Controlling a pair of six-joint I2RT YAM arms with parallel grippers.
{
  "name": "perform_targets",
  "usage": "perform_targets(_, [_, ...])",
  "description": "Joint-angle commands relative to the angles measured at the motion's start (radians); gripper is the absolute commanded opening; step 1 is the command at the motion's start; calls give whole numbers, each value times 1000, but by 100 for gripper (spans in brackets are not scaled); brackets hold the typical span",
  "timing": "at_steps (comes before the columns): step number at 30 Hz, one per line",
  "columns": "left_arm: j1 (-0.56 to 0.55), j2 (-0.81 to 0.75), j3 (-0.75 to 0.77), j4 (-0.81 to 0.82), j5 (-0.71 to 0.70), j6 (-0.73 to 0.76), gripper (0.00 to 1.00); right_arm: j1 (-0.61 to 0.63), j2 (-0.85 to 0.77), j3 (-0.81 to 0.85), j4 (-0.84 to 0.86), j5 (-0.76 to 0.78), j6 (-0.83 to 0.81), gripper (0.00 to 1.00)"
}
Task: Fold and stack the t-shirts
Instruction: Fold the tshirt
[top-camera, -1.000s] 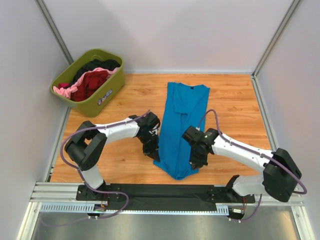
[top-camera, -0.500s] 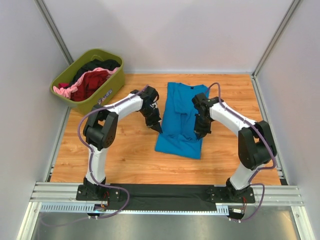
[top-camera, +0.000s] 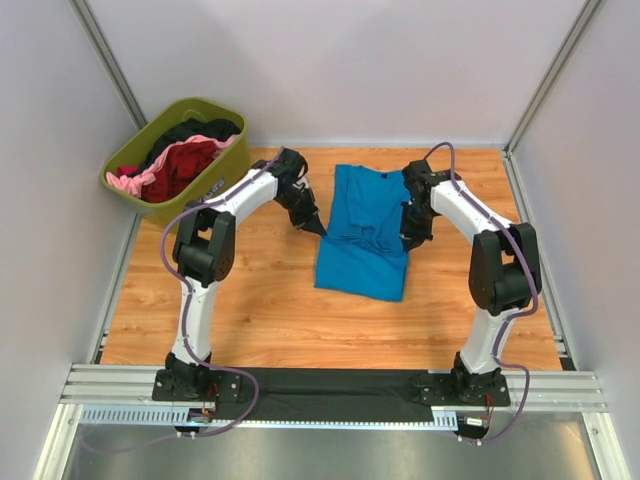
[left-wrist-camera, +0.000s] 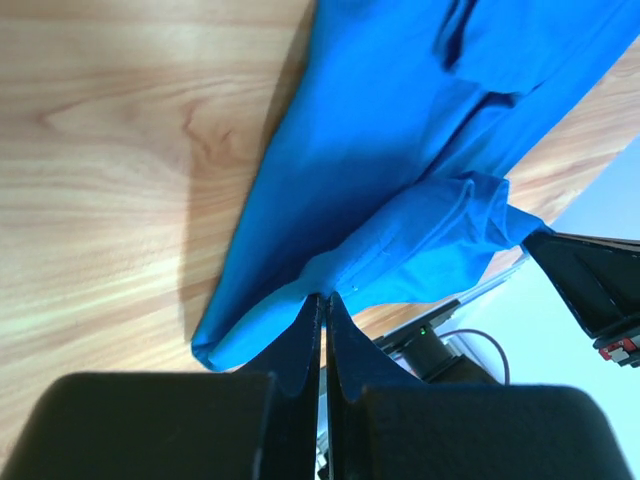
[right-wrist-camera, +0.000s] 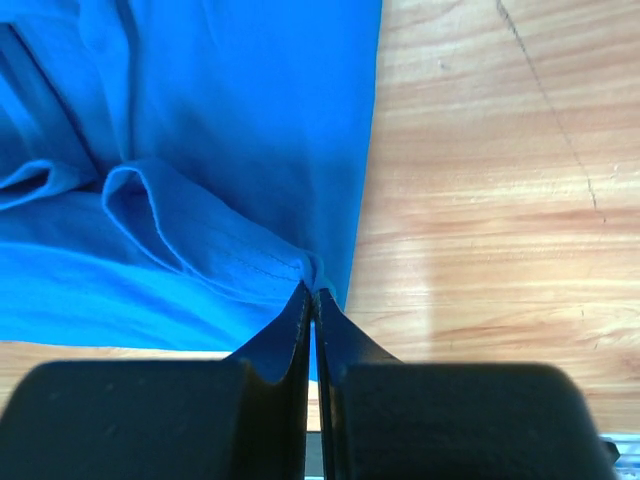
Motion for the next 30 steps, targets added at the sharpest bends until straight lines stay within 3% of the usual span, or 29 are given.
perform_targets(1, [0,27,64,18,40,10,0,-30,18,57,-11,-22,-35,0])
perform_targets(22, [28,122,149,211,97,-104,0,-102,136,241,28,-95,-147,0])
perform_targets(30, [29,179,193,189,82,-116,0,-137,184,269,42,-128,-153,0])
